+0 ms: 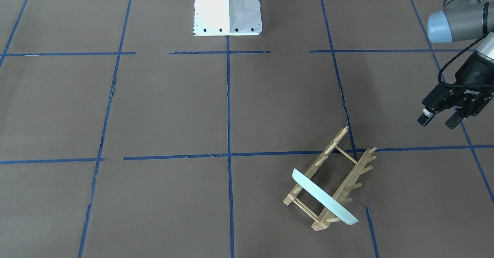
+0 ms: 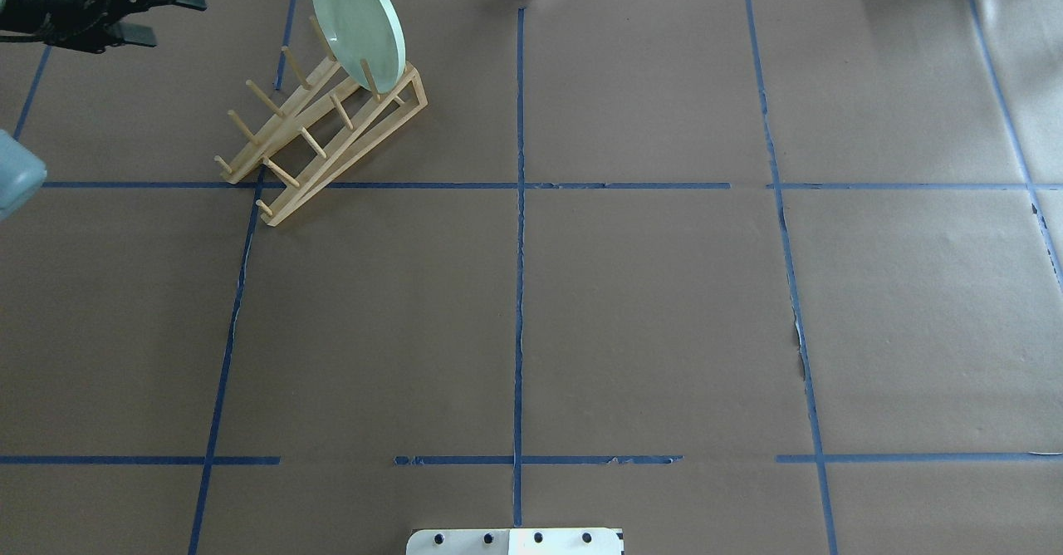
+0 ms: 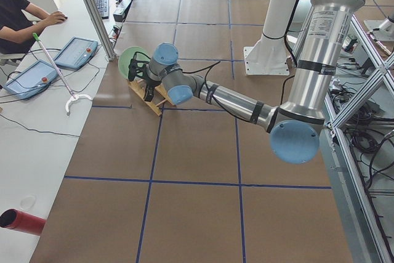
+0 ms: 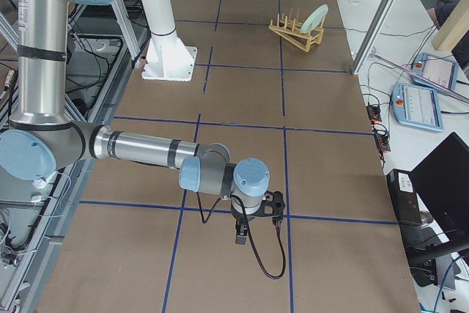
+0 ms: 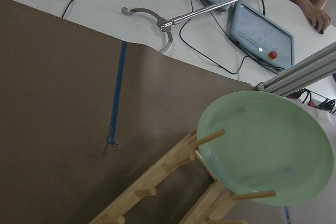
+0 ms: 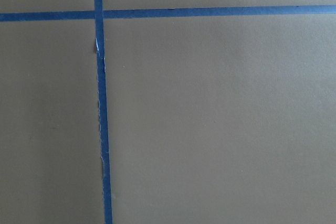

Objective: Place plate on rack

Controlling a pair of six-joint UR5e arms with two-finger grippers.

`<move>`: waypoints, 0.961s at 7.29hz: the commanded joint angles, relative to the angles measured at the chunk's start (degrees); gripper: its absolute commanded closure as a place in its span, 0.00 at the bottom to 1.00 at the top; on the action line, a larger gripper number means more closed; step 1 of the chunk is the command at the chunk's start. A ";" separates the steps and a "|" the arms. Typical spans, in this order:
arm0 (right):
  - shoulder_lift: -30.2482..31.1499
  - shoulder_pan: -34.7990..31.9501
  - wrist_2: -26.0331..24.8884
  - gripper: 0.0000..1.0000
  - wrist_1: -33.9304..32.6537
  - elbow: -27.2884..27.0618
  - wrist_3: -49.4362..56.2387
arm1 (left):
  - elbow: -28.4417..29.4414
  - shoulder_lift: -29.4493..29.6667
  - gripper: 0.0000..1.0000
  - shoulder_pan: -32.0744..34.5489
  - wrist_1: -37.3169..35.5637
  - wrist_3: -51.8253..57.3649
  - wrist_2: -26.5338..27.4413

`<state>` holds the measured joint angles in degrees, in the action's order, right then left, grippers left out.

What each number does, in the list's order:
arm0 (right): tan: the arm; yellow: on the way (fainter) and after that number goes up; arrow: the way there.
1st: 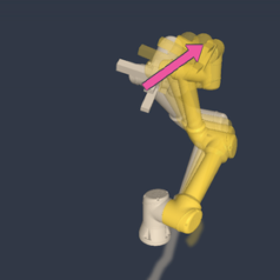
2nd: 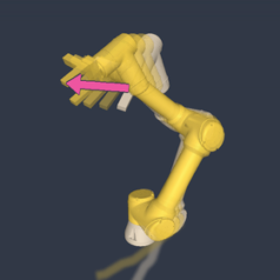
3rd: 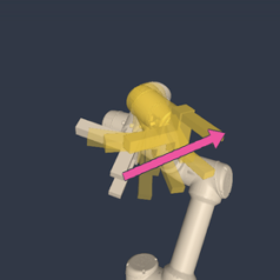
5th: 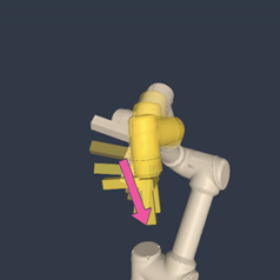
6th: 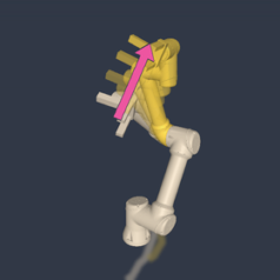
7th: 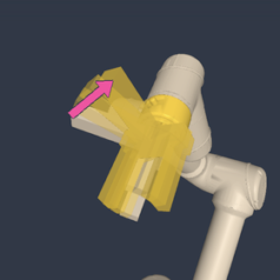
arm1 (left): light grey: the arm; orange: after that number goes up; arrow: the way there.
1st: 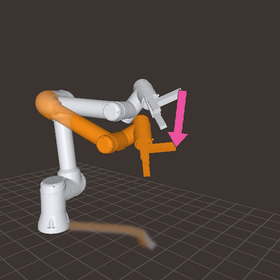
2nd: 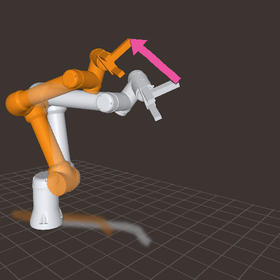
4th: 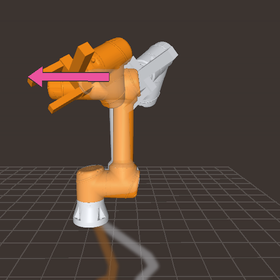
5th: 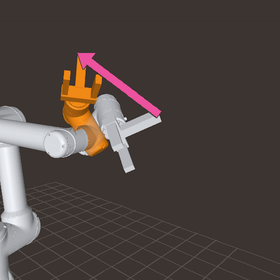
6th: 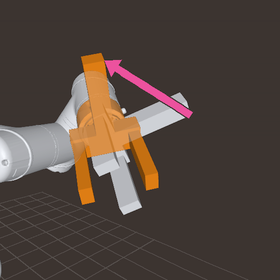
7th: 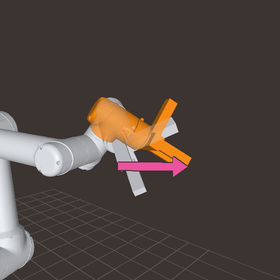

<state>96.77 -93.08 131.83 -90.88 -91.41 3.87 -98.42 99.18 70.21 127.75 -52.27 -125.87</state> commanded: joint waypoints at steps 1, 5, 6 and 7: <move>0.00 0.00 0.00 0.00 0.00 0.00 0.00 | -0.55 -8.00 0.00 6.40 -7.13 22.88 -0.78; 0.00 0.00 0.00 0.00 0.00 0.00 0.00 | -1.08 -9.80 0.00 22.48 -33.65 60.01 -2.18; 0.00 0.00 0.00 0.00 0.00 0.00 0.00 | -0.46 -10.84 0.00 22.78 -38.84 61.31 -2.01; 0.00 0.00 0.00 0.00 0.00 0.00 0.00 | -0.02 -12.51 0.00 22.96 -42.02 61.76 -2.18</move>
<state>96.77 -93.08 131.84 -90.88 -91.41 3.87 -98.97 88.24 92.22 91.02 7.20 -127.93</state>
